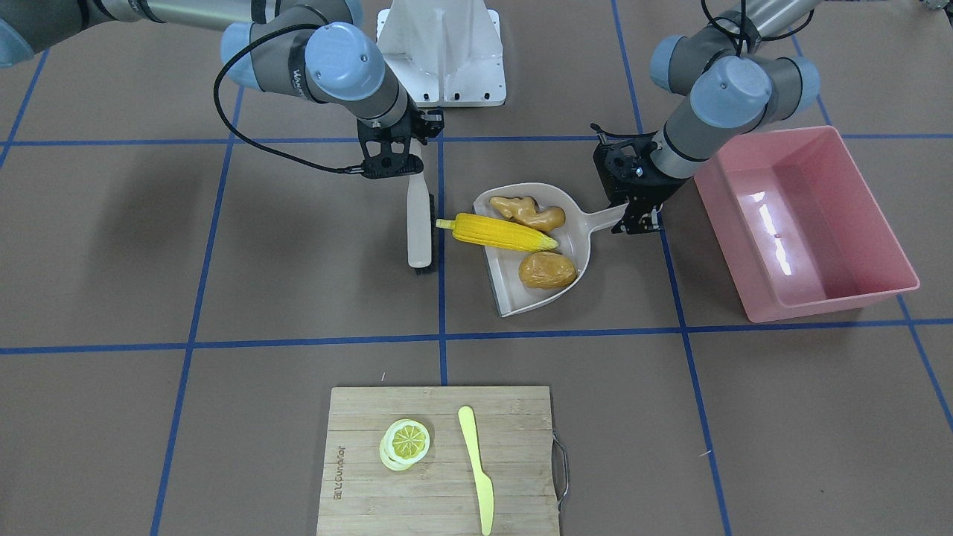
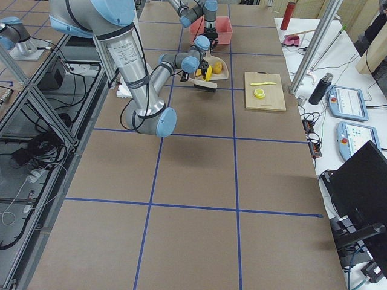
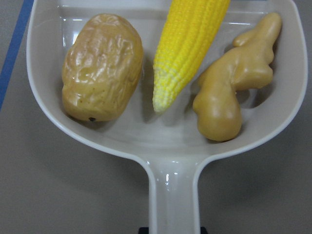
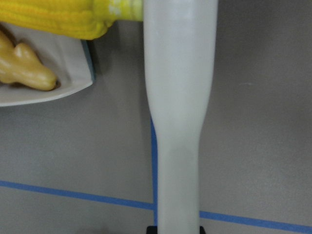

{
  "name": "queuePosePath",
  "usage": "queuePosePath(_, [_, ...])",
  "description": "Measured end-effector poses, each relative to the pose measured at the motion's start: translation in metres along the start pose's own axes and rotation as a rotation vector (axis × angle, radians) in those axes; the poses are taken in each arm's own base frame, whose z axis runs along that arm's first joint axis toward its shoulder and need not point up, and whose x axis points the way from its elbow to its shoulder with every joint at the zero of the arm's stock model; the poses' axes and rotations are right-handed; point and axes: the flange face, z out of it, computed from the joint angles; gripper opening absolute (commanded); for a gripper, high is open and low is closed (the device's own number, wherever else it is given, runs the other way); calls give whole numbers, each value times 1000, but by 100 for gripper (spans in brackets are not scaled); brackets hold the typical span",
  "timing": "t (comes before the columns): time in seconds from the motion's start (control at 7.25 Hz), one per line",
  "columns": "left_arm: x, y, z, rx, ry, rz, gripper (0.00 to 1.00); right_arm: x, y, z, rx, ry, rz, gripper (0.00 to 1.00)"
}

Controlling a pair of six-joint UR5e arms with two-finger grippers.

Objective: Sweep and dump trash into bin
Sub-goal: 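Sweep the remaining produce deeper into the dustpan with the brush again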

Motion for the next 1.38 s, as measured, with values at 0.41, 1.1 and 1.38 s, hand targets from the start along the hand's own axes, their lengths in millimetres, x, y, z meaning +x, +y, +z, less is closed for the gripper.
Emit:
queuePosePath(0.41, [0,-1,-1,5,-1,3,0,-32,8,-7,-4,-32,-37,0])
queuePosePath(1.1, [-7,-2,-11,38,-19,-6,0,-76,0,-19,29,-128,-77,0])
queuePosePath(1.38, [-8,-3,-15,62,-22,-21,0,-74,1,-47,28,-183,-70,0])
